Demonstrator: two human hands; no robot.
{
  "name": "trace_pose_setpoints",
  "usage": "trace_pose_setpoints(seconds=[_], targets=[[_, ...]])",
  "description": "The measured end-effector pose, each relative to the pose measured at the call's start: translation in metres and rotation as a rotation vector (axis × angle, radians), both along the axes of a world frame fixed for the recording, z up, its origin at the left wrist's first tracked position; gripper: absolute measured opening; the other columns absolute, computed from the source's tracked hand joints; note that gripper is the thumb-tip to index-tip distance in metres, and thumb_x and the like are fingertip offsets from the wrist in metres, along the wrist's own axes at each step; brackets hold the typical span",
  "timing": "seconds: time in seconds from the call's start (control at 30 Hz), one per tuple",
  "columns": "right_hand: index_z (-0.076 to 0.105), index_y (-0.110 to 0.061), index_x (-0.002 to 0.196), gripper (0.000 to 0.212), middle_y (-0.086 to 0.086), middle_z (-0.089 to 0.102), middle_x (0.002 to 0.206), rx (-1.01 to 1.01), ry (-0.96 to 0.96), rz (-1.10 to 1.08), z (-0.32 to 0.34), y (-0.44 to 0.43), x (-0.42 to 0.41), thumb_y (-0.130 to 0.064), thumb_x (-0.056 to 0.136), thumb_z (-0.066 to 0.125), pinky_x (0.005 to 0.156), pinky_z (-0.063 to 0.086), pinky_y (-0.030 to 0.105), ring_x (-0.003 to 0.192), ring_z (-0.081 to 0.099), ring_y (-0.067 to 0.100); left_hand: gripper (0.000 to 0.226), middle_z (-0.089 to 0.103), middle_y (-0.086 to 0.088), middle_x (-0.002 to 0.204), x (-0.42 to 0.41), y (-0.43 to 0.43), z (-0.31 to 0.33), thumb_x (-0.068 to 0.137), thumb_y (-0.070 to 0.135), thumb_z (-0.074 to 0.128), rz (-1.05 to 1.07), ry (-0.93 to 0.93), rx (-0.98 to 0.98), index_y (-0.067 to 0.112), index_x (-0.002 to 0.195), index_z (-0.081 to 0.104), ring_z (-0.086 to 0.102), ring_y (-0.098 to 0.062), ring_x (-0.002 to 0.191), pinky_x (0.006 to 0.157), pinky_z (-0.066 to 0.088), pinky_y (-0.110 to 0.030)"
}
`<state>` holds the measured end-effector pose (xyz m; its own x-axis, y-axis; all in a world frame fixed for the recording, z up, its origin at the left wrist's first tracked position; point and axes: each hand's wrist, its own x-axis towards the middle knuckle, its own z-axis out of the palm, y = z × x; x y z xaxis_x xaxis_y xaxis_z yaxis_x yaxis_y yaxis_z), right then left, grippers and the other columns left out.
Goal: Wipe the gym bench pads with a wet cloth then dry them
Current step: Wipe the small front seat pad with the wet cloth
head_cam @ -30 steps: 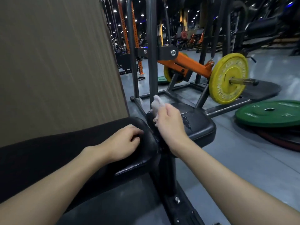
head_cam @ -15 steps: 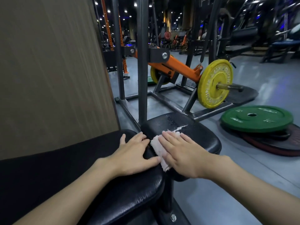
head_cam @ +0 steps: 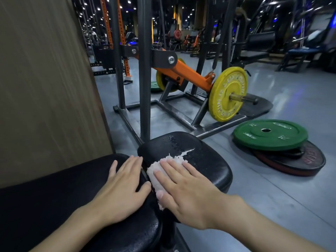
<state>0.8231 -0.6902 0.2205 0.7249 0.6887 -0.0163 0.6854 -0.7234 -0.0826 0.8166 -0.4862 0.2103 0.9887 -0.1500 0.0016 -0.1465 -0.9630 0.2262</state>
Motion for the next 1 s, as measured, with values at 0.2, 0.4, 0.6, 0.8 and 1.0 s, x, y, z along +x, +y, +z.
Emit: trace_pose_setpoints(seconds=[0.2,0.4,0.6,0.8,1.0], targets=[[-0.003,-0.019,0.158,0.072,0.005,-0.008,0.166,-0.106,0.037,-0.024,0.001,0.021,0.051,-0.054,0.094,-0.005,0.122,-0.006,0.043,0.151,-0.013,0.018,0.077,0.005,0.003,0.166,0.001,-0.003,0.001,0.094,0.053,0.024,0.007,0.023,0.047,0.015,0.158,0.004,-0.009,-0.004,0.149,0.122,-0.01,-0.042],[0.001,-0.023,0.158,0.059,0.003,-0.006,0.166,-0.113,0.099,-0.059,0.005,0.051,0.11,-0.044,0.104,0.012,0.122,-0.006,0.043,0.152,-0.01,0.017,0.071,0.008,0.001,0.166,0.001,-0.005,0.002,0.1,0.049,0.03,0.004,0.035,0.057,0.013,0.158,0.011,-0.01,-0.006,0.15,0.122,-0.008,-0.047],[0.007,-0.026,0.158,0.059,0.002,-0.001,0.167,-0.071,0.118,-0.078,0.004,0.063,0.122,-0.045,0.102,0.013,0.122,-0.004,0.045,0.152,-0.006,0.017,0.07,0.007,0.002,0.166,0.002,-0.005,0.003,0.1,0.051,0.032,0.017,0.044,0.079,0.014,0.157,0.016,-0.009,-0.006,0.15,0.122,-0.009,-0.045],[0.001,-0.023,0.158,0.058,0.002,-0.008,0.166,-0.088,0.076,-0.004,0.007,0.017,0.064,-0.042,0.105,0.014,0.122,-0.005,0.042,0.151,-0.011,0.016,0.071,0.011,0.003,0.166,0.003,-0.006,0.003,0.098,0.052,0.032,0.031,0.037,0.079,0.015,0.157,0.018,-0.006,-0.006,0.15,0.122,-0.008,-0.044],[-0.004,-0.024,0.157,0.074,-0.001,-0.009,0.166,-0.099,0.004,0.036,0.004,-0.041,0.007,-0.054,0.09,-0.009,0.122,-0.003,0.039,0.151,-0.011,0.015,0.072,0.011,0.003,0.166,-0.006,-0.017,0.009,0.099,0.053,0.037,0.057,0.065,0.088,0.015,0.157,0.019,-0.004,-0.01,0.151,0.121,-0.006,-0.052]])
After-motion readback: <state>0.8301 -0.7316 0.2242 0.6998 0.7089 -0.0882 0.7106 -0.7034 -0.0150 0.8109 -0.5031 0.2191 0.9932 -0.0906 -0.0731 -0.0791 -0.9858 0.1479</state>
